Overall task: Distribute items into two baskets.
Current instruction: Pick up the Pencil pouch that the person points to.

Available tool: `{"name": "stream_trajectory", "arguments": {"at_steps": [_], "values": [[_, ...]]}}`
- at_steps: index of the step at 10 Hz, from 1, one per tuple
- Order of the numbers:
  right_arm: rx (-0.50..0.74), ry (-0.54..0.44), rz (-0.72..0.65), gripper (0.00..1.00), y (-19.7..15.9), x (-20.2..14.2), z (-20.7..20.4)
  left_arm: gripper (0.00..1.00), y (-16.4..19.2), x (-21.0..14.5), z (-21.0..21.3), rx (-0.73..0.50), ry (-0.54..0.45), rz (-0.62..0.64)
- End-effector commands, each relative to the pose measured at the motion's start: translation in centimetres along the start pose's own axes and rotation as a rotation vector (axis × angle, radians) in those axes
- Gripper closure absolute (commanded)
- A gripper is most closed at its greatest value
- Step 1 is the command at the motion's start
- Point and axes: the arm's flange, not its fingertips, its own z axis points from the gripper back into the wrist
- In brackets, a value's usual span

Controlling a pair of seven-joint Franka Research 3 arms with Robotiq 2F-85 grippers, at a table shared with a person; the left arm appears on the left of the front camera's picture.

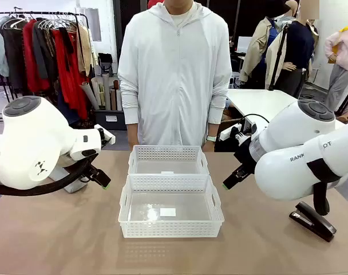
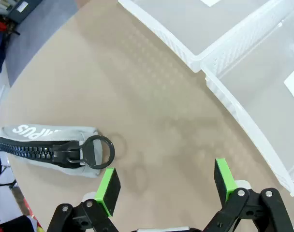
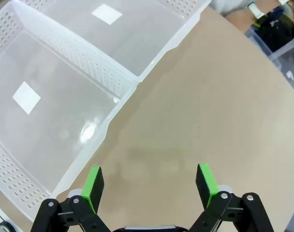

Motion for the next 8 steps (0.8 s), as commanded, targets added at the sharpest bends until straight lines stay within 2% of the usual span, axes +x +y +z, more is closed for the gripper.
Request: {"name": "stream_trajectory", "arguments": {"at_steps": [1,8], "values": [[0.000,0.000,0.000,0.00,0.00,0.00,0.00,0.00,0.00,0.01,0.02,0.000,0.000,0.000],[0.000,0.000,0.000,0.00,0.00,0.00,0.00,0.00,0.00,0.01,0.02,0.000,0.000,0.000]]}}
